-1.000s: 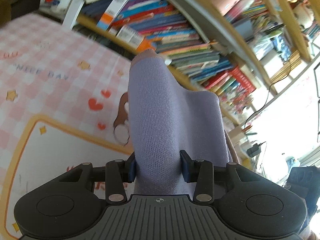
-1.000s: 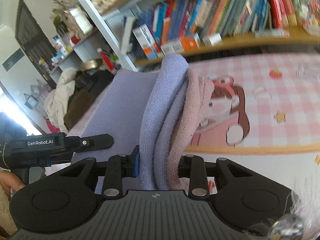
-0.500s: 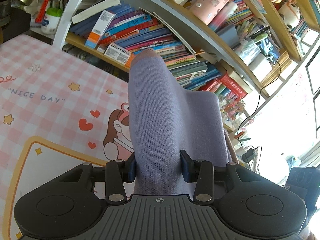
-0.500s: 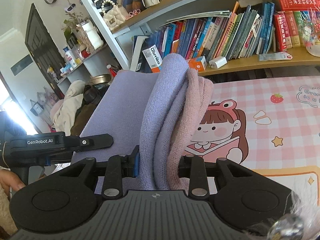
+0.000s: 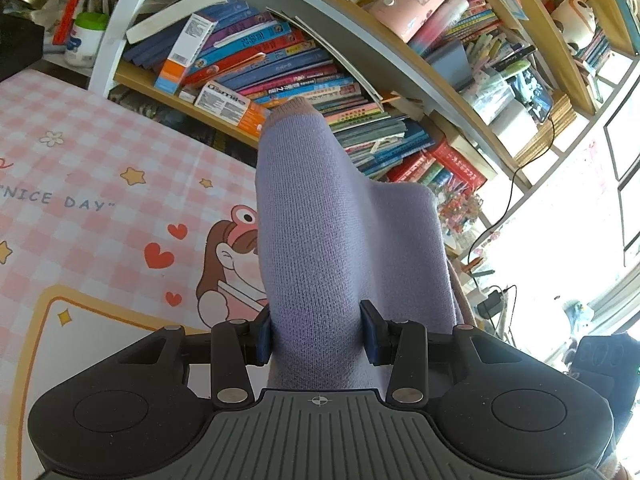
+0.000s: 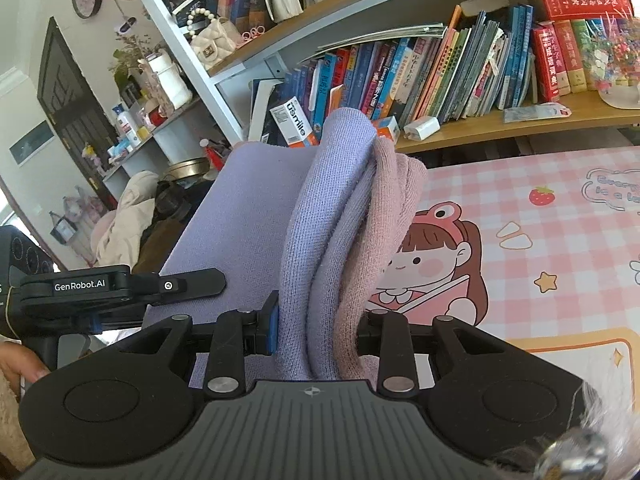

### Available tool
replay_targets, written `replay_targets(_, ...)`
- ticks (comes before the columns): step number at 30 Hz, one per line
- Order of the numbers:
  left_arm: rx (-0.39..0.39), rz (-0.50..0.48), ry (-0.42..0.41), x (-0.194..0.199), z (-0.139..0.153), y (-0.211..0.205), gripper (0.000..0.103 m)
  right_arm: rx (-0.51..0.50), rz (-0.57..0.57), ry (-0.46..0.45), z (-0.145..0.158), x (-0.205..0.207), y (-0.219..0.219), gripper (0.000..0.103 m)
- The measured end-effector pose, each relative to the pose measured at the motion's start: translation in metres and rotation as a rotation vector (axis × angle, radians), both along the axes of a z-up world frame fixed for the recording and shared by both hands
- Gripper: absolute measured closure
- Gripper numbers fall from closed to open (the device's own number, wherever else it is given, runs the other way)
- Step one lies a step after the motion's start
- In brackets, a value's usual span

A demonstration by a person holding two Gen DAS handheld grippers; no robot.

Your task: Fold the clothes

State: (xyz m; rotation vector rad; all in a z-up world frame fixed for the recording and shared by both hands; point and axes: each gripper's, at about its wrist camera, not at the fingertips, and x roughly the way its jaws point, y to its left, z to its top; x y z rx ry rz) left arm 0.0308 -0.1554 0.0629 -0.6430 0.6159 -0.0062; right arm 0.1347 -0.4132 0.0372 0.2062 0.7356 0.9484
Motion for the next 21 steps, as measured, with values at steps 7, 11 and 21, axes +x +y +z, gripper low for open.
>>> replay_targets(7,-0.022,-0.050,-0.001,0.007,-0.003,0.021,0.062,-0.017,-0.048,-0.005,0.002,-0.006,0.015,0.075)
replay_targets(11,-0.033,-0.073,0.001,0.009,-0.005,0.037,0.062,-0.026,-0.073,-0.006,0.004,-0.011,0.029,0.075)
replay_targets(21,-0.058,-0.100,0.002,0.008,-0.010,0.085,0.062,-0.050,-0.099,-0.008,0.005,-0.019,0.078,0.075)
